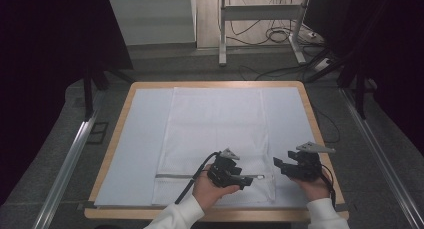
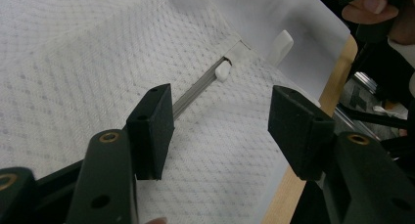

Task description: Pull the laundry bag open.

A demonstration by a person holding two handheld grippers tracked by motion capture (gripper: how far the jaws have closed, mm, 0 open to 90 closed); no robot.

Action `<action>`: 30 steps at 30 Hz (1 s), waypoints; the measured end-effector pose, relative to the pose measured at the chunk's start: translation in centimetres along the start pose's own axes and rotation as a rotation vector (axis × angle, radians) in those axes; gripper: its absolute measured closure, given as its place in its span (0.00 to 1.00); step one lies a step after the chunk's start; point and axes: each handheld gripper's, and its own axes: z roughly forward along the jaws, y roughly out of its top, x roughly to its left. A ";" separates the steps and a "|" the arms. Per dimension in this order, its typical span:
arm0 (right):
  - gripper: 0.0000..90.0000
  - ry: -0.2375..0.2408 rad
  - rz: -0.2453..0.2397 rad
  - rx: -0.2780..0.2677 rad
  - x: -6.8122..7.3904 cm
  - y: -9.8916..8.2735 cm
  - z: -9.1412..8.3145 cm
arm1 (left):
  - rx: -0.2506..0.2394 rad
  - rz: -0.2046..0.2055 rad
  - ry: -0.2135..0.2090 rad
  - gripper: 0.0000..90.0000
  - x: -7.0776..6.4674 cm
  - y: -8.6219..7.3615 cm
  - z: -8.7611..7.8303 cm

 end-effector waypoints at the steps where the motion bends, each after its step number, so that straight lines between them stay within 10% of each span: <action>1: 0.36 0.001 -0.001 -0.001 0.0 0.0 0.0 | 0.001 0.000 -0.001 0.48 0.0 0.0 0.0; 30: 0.36 -0.005 0.001 0.001 0.0 0.0 0.1 | 0.022 -0.027 -0.002 0.52 -0.4 1.2 3.1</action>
